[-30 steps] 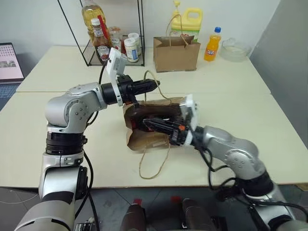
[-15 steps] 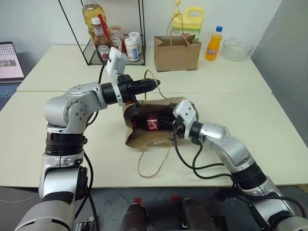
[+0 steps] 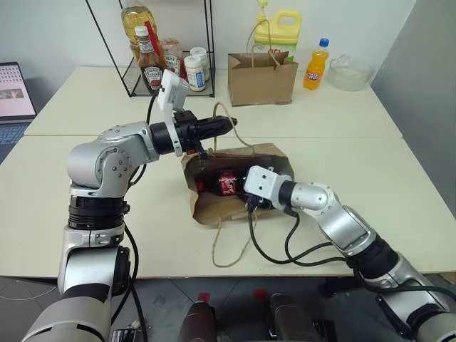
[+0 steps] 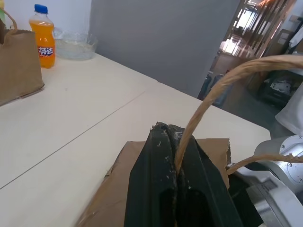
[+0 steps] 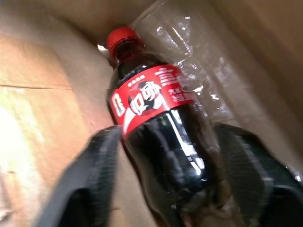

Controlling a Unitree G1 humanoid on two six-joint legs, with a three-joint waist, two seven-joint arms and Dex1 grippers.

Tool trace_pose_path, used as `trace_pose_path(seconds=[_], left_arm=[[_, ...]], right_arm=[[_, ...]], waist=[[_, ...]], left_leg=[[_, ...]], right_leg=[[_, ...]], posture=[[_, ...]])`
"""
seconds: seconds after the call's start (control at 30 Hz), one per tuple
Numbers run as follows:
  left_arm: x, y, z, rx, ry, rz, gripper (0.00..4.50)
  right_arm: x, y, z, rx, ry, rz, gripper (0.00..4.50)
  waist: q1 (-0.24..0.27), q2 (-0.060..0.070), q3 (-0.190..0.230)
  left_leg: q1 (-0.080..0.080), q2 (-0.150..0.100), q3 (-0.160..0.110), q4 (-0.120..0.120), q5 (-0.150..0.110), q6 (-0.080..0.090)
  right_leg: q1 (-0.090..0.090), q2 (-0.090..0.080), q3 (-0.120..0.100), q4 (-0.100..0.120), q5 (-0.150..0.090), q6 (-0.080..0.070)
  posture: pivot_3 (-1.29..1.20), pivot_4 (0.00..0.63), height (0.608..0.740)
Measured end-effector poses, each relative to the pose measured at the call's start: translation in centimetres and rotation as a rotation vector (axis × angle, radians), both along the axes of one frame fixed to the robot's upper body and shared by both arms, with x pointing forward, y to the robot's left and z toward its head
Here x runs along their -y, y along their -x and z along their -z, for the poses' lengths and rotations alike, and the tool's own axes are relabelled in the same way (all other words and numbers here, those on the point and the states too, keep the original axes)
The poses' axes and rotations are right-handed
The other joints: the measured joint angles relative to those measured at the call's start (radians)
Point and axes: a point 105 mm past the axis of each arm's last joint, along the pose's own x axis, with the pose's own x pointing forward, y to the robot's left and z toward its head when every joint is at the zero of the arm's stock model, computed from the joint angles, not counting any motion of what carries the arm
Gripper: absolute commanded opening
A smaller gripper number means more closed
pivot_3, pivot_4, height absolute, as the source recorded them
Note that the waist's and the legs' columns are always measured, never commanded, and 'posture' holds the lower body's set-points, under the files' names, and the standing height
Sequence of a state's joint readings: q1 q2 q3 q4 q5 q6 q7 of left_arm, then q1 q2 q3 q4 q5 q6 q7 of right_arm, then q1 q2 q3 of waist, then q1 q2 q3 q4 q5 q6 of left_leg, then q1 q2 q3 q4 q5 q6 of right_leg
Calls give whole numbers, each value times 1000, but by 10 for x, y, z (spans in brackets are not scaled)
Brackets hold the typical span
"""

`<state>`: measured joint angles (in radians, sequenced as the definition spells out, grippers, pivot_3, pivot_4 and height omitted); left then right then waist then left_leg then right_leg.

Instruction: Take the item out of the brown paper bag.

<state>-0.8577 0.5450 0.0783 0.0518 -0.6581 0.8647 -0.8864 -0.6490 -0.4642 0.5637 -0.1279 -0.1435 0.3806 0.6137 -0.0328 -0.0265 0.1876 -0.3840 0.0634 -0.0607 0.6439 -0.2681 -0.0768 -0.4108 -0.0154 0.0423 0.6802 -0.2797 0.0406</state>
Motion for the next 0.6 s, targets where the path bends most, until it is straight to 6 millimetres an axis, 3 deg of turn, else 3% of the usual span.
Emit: trace_pose_path(seconds=[0.43, 0.6], left_arm=[[1, 0, 0, 1, 3, 1, 0], [2, 0, 0, 3, 3, 1, 0]], right_arm=[[-11, -29, 19, 43, 224, 1, 4437], [-10, -32, 20, 61, 230, -14, 3253]], waist=[[-2, 0, 0], [-3, 0, 0]], left_leg=[[1, 0, 0, 1, 0, 0], [2, 0, 0, 1, 0, 0]], right_leg=[[1, 0, 0, 0, 0, 0], [2, 0, 0, 1, 1, 0]], posture=[[0, 150, 740], [0, 150, 740]])
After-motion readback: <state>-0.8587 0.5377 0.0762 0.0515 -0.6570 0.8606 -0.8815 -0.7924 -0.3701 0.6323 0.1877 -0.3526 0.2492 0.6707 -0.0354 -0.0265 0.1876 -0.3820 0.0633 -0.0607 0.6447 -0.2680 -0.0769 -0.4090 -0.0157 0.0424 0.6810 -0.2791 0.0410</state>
